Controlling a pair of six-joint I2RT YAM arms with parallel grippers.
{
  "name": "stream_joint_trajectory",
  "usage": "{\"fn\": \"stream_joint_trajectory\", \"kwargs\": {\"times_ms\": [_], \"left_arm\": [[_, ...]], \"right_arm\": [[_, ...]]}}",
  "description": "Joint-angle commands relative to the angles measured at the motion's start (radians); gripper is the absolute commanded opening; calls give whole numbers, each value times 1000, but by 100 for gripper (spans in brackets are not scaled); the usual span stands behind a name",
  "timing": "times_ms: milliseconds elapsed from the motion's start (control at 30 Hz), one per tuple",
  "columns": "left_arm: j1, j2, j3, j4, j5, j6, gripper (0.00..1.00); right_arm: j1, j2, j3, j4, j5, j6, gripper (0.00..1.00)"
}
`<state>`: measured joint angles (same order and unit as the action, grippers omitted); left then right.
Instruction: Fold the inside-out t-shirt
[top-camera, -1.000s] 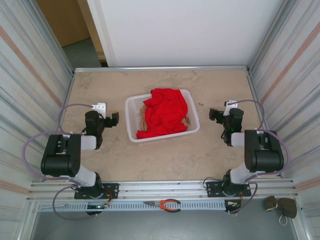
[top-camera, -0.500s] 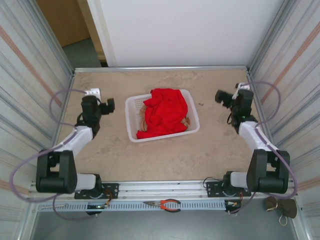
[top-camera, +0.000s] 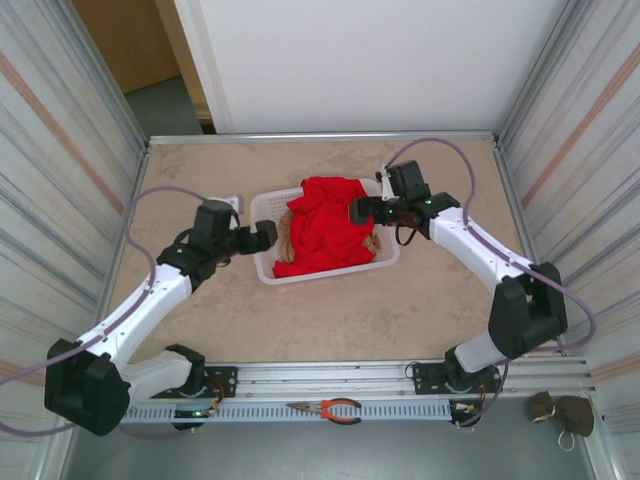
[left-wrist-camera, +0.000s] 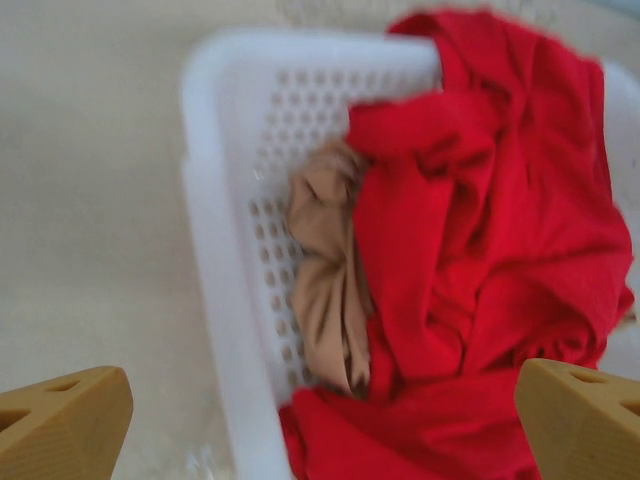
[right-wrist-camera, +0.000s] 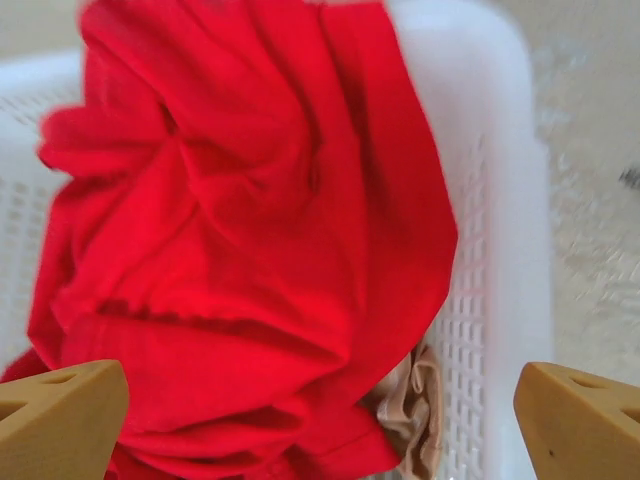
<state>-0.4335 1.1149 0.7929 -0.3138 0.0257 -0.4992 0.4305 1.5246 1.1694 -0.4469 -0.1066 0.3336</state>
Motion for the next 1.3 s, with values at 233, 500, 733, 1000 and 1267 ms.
{"fn": "stream_joint_trajectory", "kwargs": {"times_ms": [233,500,733,1000,1267], "left_arm": [[-58,339,128,94,50,-68,99],[-114,734,544,113,119,-12,99],[-134,1024,997,36,155,17,99],[-72,952,1076,-44,142,46,99],[19,515,586,41,114,29,99]], "right_arm": [[-150,164,24,-62,-5,36,90],[-376,-40,-146,-80,7,124,85],[-374,-364,-189,-182,66,183,87],[-43,-460,-128,-250,59,208,85],[463,-163,-88,-106,97,282,84]]}}
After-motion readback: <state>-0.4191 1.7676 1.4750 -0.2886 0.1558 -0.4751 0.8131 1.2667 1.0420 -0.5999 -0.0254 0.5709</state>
